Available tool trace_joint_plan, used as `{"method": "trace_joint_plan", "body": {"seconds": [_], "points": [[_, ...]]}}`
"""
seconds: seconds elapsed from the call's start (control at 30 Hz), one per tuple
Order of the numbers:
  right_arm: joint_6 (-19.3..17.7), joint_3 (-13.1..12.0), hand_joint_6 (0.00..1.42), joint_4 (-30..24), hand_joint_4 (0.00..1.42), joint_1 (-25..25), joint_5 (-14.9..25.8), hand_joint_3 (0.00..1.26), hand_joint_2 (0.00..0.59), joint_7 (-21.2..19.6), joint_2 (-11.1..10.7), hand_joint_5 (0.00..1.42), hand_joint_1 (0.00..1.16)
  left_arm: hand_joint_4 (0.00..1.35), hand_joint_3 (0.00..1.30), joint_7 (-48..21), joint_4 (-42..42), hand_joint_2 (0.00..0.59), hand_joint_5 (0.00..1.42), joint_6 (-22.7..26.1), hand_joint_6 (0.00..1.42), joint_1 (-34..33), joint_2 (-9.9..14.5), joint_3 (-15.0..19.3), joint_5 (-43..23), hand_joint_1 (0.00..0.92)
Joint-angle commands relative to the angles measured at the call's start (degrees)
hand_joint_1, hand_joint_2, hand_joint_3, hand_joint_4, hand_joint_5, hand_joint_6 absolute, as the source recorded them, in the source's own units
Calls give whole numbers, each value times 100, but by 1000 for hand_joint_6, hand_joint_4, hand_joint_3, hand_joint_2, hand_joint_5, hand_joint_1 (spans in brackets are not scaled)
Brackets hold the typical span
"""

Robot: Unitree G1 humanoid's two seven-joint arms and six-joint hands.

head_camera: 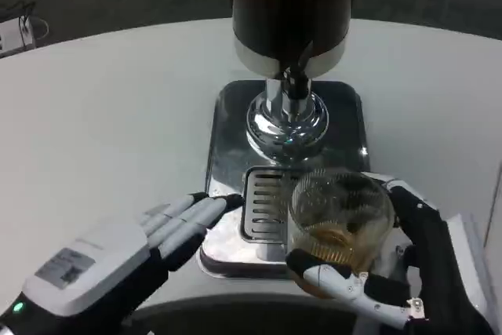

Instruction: Grasp the cup under the faucet to collect the drink, then remove the cup.

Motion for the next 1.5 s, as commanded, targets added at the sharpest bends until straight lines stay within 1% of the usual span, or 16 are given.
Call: {"method": "trace_joint_plan", "body": {"seconds": [0.03,0.2,0.3,0.33,0.4,0.5,0.7,0.8,0.97,1.23,1.5], "points": [[-299,-175,1424,-585,1411,276,66,1168,227,251,-83,1424,983,0,0,-115,-460,78,0,197,65,459,-2,150,33,0],[-433,-317,1424,-926,1411,557,166,1168,227,570,-199,1424,983,0,0,-146,-837,77,0,322,58,798,-35,213,7,0],[-627,-400,1424,-1218,1411,839,274,1166,227,815,-405,1424,983,0,0,-169,-1005,77,0,332,53,942,-40,221,18,0],[-663,-422,1424,-1277,1411,901,305,1164,227,871,-443,1424,983,0,0,-177,-1065,77,0,311,52,1009,-39,234,13,0],[-756,-527,1424,-1422,1411,1079,416,1161,227,1025,-565,1424,983,0,0,-185,-1153,77,0,296,49,1111,-40,258,-2,0],[-873,-680,1424,-1538,1411,1252,552,1159,227,1207,-664,1424,983,0,0,-201,-1255,76,0,302,47,1238,-44,295,-40,0],[-1082,-954,1424,-1657,1411,1448,741,1157,224,1456,-784,1424,979,0,0,-245,-1405,76,0,292,44,1394,-80,294,-41,0],[-1162,-1060,1424,-1671,1411,1493,787,1157,223,1520,-801,1424,976,0,0,-249,-1405,76,0,329,42,1364,-89,280,-12,0],[-1224,-1153,1424,-1665,1411,1505,820,1156,225,1583,-766,1424,979,0,0,-250,-1374,76,0,387,35,1275,-94,287,27,0],[-1289,-1195,1424,-1599,1411,1477,803,1156,219,1629,-739,1424,974,0,0,-224,-1321,75,0,520,29,1210,-104,348,117,0],[-1267,-1220,1424,-1540,1411,1358,810,1156,217,1697,-696,1424,972,0,0,-210,-1256,75,0,606,28,1195,-98,381,160,0]]}}
